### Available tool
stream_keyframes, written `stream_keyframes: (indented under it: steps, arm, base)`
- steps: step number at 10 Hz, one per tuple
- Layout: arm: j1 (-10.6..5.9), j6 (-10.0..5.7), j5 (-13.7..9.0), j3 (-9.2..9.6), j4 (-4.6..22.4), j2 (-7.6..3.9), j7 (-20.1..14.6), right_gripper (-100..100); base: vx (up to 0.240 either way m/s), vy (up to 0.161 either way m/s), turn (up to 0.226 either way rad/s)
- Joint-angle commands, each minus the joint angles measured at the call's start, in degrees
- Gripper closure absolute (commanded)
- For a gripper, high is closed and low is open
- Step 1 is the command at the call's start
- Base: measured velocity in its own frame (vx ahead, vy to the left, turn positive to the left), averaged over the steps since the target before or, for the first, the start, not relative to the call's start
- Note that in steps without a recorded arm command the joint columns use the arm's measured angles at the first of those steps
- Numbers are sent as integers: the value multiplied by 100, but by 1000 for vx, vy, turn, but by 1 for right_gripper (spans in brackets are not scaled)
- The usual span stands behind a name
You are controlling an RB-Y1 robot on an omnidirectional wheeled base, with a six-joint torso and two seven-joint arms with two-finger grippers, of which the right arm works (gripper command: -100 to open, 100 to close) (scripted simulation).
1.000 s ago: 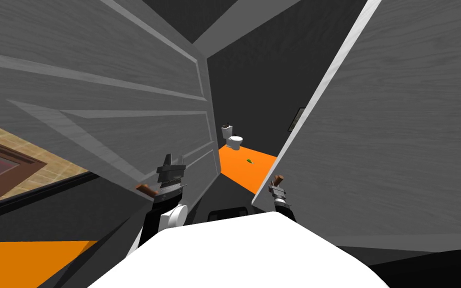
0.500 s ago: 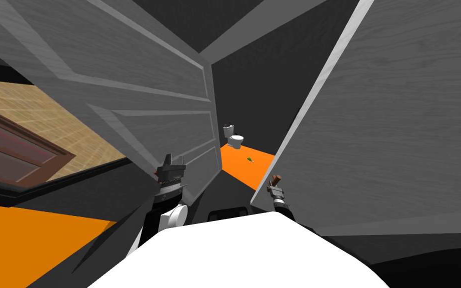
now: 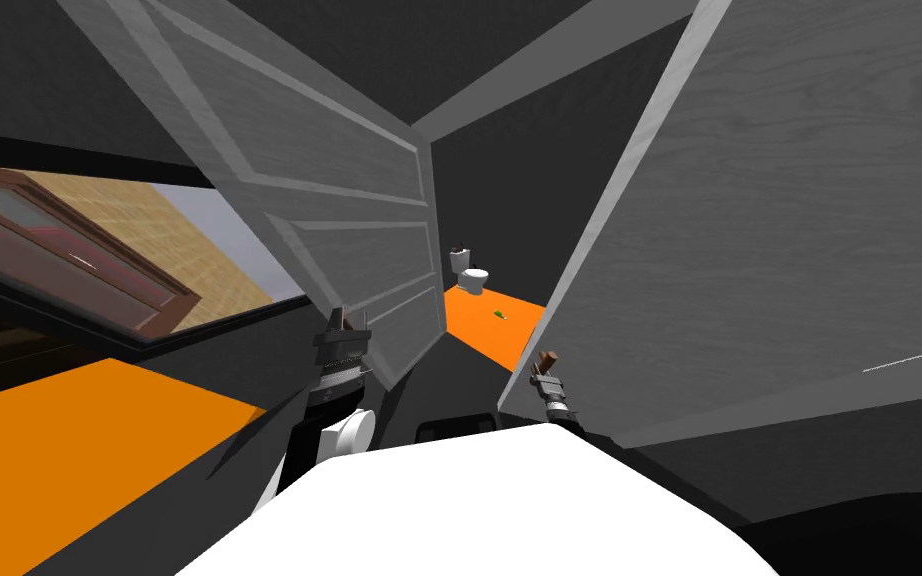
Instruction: Pull the door open
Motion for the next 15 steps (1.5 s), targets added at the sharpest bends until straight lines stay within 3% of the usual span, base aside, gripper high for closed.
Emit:
stream_keyframes:
  steps: [1,2,9,11,15]
  arm:
    - [0,0,0,0,0,0,0,100]
    - [65,-82,73,127,15,-71,-110,100]
    - [232,-489,322,517,66,-409,-541,100]
    - [223,-501,331,527,95,-420,-554,100]
    - [290,-757,410,728,213,-577,-756,100]
  base:
    - [-118,-7,16]
    - [-165,-10,122]
    - [-233,-31,120]
    - [-165,-1,39]
    - [-203,-42,139]
